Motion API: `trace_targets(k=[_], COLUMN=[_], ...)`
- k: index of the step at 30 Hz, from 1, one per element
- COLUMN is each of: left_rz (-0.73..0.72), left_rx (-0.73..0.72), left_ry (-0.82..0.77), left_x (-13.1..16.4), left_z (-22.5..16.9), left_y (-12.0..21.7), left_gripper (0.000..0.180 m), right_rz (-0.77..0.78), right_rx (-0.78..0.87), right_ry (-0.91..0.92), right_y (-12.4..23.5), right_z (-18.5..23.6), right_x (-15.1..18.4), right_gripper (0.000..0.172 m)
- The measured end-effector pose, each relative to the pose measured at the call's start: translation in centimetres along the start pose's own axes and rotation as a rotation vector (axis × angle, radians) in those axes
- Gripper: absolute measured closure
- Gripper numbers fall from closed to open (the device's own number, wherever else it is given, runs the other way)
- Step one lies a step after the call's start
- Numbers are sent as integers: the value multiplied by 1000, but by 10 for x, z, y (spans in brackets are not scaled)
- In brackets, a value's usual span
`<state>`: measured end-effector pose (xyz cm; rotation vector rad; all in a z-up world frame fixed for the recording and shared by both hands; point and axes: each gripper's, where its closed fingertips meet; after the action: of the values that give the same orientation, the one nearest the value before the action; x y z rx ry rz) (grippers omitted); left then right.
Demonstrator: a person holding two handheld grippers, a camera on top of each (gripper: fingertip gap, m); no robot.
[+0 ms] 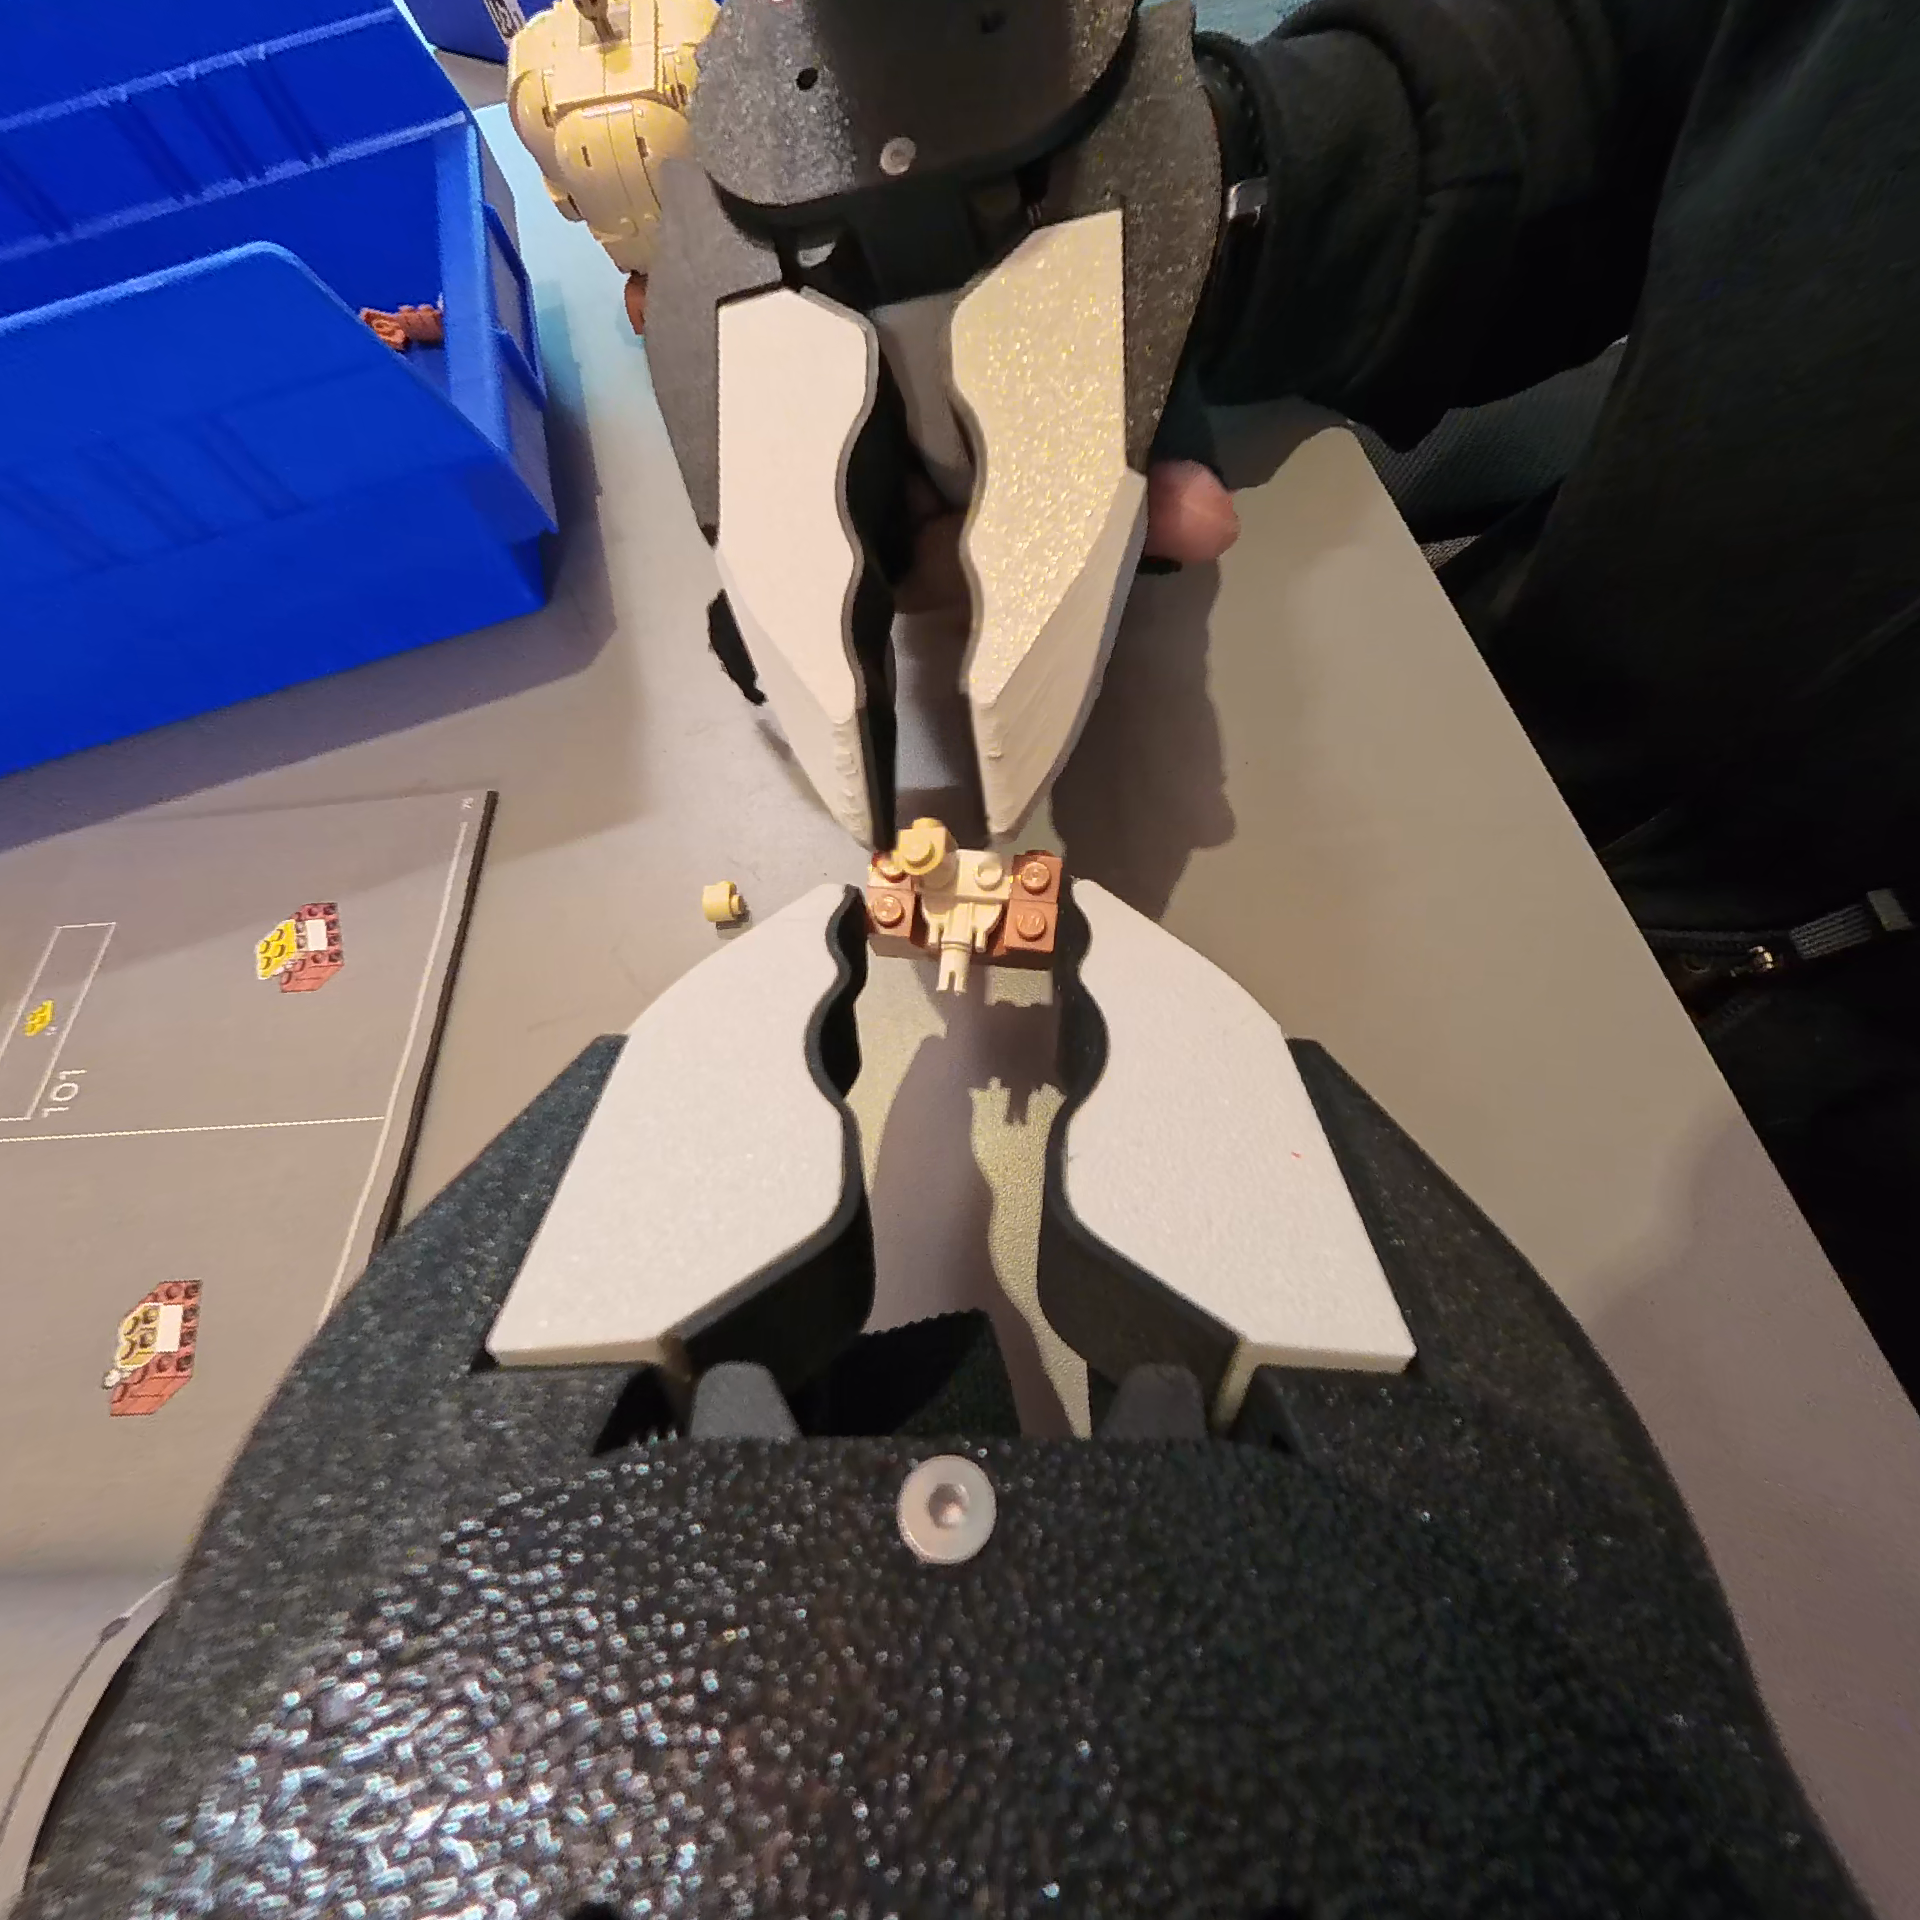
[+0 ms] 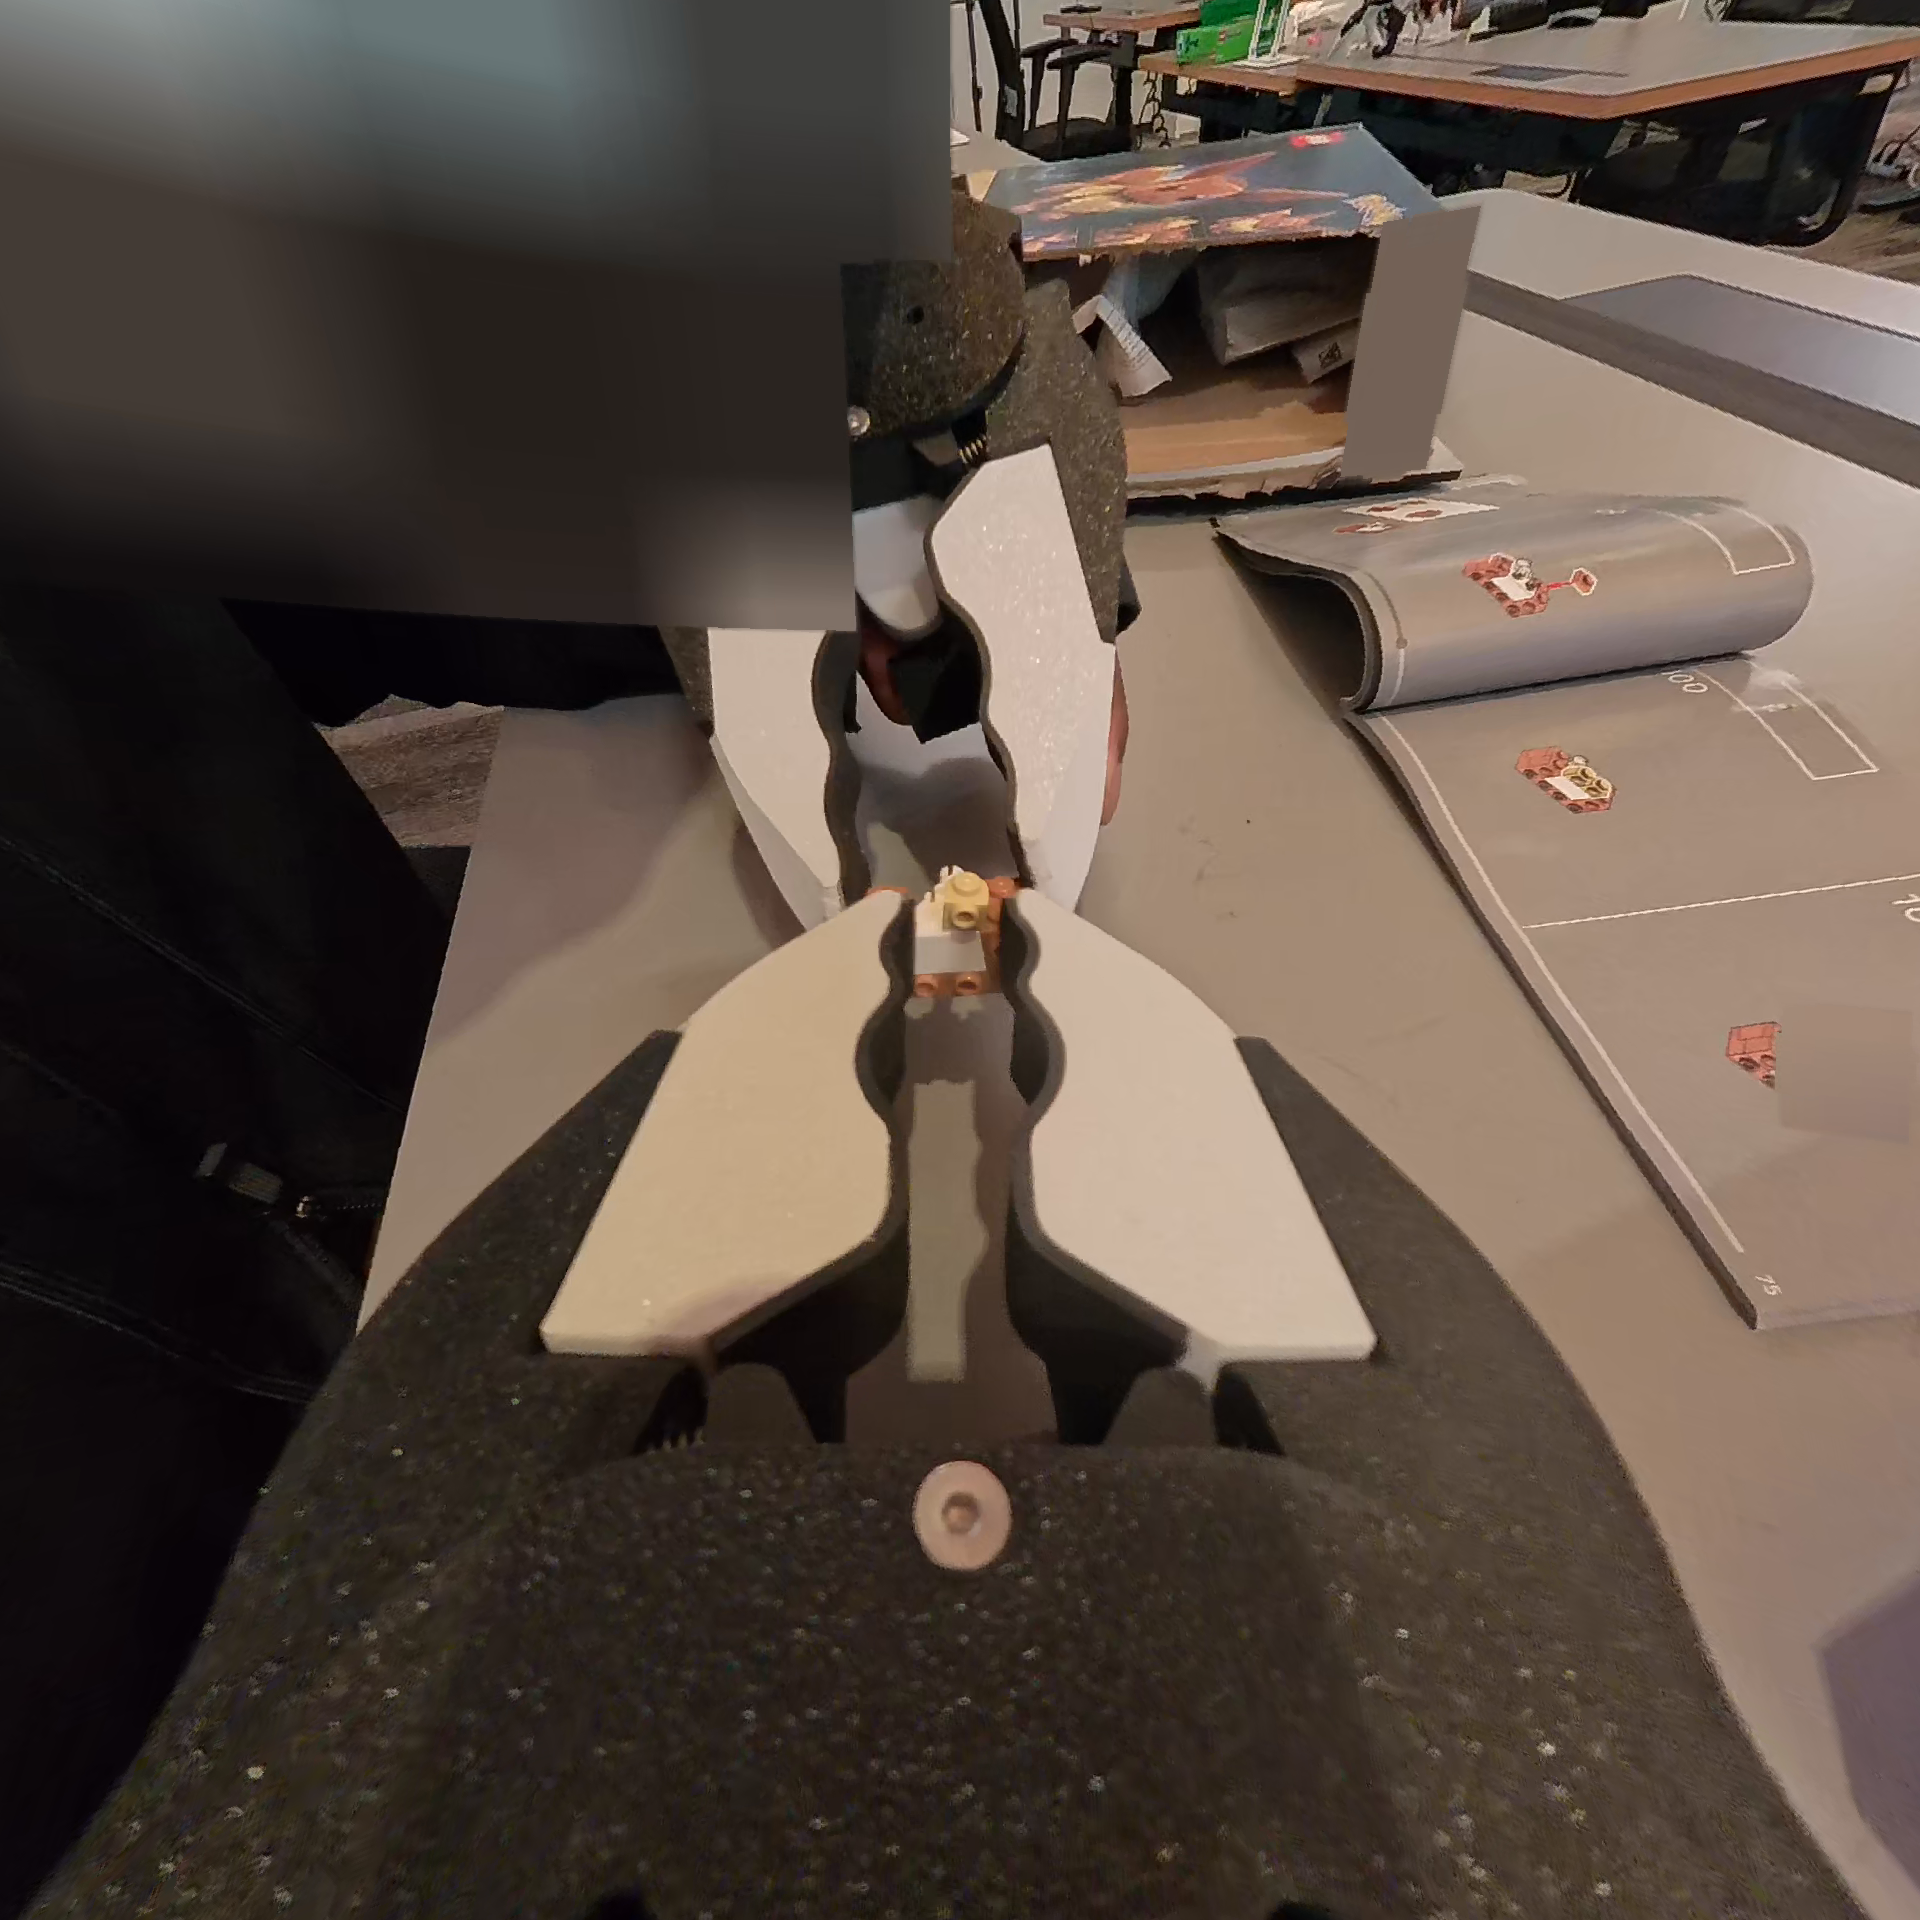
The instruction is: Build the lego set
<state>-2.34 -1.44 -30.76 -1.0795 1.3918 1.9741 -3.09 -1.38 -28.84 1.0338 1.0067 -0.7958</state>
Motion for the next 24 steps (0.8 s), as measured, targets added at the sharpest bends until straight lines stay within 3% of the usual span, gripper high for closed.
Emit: trace_targets(k=[8, 10, 16, 24], left_rz=[0, 1, 0, 5], left_rx=[3, 4, 1, 2], left_ry=[9, 16, 29, 39], left_x=[1, 1, 1, 3], left_z=[1, 2, 5, 6], left_y=[3, 5, 10, 13], left_gripper=[147, 147, 147, 147], right_rz=[-57, -47, 34, -6], right_rx=[3, 62, 263, 326], right_ry=[111, 273, 1011, 1263], right_y=[7, 11, 14, -8], right_z=[6, 4, -3, -10], right_x=[-6, -4, -1, 6], right_gripper=[142, 140, 139, 130])
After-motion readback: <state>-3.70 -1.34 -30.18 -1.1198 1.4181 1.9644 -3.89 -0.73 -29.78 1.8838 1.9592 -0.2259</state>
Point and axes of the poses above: each gripper's, where its closed fingertips meet, y back along the fingers, x out of its underside, z = x × y across the jaws, and after that the axes turned 4 degrees about -y, right-handed
